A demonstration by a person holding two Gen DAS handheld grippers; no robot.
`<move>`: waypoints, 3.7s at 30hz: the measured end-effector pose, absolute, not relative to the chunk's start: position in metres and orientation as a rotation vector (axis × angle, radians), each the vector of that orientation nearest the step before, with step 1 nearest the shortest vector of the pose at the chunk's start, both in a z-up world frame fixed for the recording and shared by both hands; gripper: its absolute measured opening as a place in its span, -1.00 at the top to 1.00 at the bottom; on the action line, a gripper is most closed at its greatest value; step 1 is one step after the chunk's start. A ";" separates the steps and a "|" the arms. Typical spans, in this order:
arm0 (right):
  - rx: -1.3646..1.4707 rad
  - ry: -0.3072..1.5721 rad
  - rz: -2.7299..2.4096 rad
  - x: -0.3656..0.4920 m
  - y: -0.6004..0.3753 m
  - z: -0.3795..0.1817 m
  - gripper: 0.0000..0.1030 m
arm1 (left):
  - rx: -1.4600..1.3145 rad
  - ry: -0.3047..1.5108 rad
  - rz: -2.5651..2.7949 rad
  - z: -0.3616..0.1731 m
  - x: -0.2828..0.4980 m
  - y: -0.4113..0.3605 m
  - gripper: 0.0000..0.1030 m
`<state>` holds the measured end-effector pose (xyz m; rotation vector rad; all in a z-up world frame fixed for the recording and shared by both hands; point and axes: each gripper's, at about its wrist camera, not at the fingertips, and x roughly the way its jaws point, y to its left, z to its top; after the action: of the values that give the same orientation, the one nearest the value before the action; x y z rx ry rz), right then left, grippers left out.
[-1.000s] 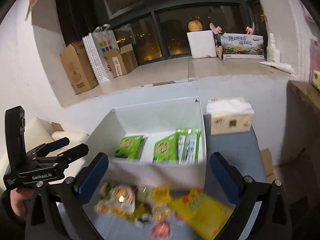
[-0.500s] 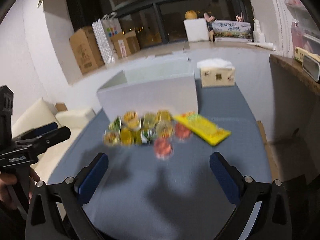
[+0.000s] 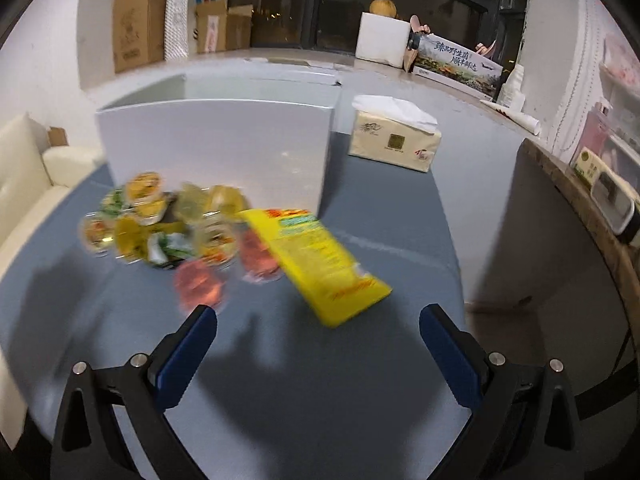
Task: Organize snacks
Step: 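Return to the pile and grasp the yellow pouch with the right tool, then grasp a clear jelly cup with the left tool while the right tool holds the yellow pouch, then carry the jelly cup and yellow pouch into the white box and release both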
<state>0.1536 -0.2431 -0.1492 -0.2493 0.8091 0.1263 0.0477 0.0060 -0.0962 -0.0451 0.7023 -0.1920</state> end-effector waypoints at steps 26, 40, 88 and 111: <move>-0.323 0.884 0.123 0.205 -0.240 -0.168 0.62 | -0.038 0.697 -0.173 -0.106 0.053 0.004 -1.00; -0.215 0.802 0.176 0.158 -0.247 -0.128 0.67 | -0.019 0.686 -0.177 -0.102 0.048 -0.006 -1.00; 0.026 0.818 0.334 0.080 -0.231 -0.133 0.87 | -0.007 0.908 -0.242 -0.191 0.192 -0.001 0.05; -0.044 0.921 0.247 0.133 -0.242 -0.191 -0.70 | 0.010 0.789 -0.299 -0.132 0.115 0.004 0.05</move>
<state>0.1334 -0.2417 -0.1905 -0.0445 0.9208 0.2467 0.1152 0.0039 -0.1324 0.0101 0.7893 -0.2991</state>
